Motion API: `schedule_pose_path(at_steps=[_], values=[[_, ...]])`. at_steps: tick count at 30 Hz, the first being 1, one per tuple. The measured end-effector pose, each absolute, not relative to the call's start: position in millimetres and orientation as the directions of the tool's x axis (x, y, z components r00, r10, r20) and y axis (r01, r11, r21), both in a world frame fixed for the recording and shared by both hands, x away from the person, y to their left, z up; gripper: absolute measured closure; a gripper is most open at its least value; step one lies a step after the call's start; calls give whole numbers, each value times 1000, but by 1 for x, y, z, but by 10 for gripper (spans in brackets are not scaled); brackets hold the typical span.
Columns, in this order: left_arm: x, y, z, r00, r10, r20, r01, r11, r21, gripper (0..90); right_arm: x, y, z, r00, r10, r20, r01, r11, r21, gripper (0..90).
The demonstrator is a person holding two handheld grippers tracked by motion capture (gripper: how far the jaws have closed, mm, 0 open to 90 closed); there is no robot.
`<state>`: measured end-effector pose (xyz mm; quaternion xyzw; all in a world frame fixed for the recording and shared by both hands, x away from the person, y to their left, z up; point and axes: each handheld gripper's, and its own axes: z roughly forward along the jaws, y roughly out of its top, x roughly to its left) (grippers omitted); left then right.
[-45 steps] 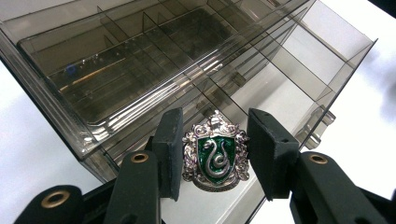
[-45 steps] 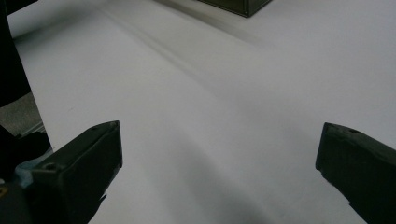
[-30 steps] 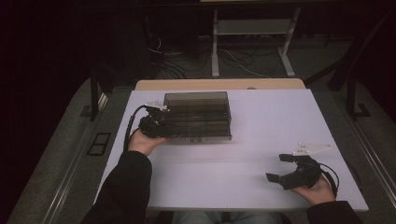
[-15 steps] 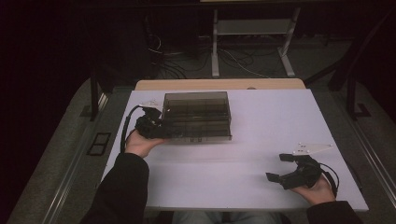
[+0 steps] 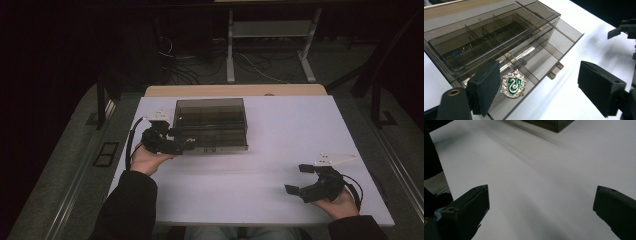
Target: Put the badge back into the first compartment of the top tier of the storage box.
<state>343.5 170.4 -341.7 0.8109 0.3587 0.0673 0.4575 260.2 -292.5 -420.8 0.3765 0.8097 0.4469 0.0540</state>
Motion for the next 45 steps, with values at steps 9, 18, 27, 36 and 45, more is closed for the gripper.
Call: schedule_pose_path(at_steps=[9,18,27,36,45], values=[[328,170,-344,719,665,-204,512,-307,802,14,260,-292,-420,-710,656,256,562,309,767,3],[312,167,-352,717,666,-206,502,-288,816,0,260,-293,-419,-709,657,257,560,301,772,3],[293,159,-364,744,646,-168,460,-314,831,0,260,-293,-419,-712,656,253,554,303,775,3],[286,158,-382,772,612,-170,454,-344,822,0,260,-293,-419,-713,655,252,554,305,775,3],[280,158,-393,789,588,-176,450,-359,818,0,260,-293,-419,-713,654,253,555,305,774,3]])
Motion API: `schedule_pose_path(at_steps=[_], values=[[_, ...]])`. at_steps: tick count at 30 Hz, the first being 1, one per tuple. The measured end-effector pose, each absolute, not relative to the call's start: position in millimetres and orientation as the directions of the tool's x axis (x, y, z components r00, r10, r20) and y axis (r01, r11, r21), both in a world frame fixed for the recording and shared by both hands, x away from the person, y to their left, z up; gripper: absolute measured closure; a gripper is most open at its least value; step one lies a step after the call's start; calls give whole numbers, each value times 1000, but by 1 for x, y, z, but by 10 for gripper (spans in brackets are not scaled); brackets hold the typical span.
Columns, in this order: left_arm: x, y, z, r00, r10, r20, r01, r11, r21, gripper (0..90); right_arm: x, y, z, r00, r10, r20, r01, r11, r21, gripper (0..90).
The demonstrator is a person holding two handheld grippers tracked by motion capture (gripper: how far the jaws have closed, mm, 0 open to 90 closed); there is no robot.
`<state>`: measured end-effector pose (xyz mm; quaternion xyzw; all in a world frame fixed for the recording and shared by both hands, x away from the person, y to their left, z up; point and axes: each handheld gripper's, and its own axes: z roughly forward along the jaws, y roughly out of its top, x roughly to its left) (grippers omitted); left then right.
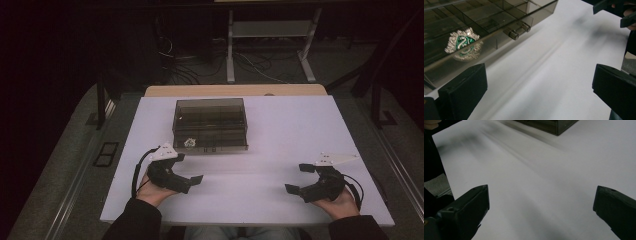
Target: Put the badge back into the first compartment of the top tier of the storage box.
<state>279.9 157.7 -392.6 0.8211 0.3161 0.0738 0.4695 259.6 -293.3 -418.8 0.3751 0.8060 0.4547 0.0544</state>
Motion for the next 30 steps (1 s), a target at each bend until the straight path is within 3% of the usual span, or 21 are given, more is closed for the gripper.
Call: schedule_pose_path(at_steps=[30], values=[[273,149,-423,822,549,-155,435,-427,793,0,259,-293,-420,-721,644,255,550,309,776,3]])
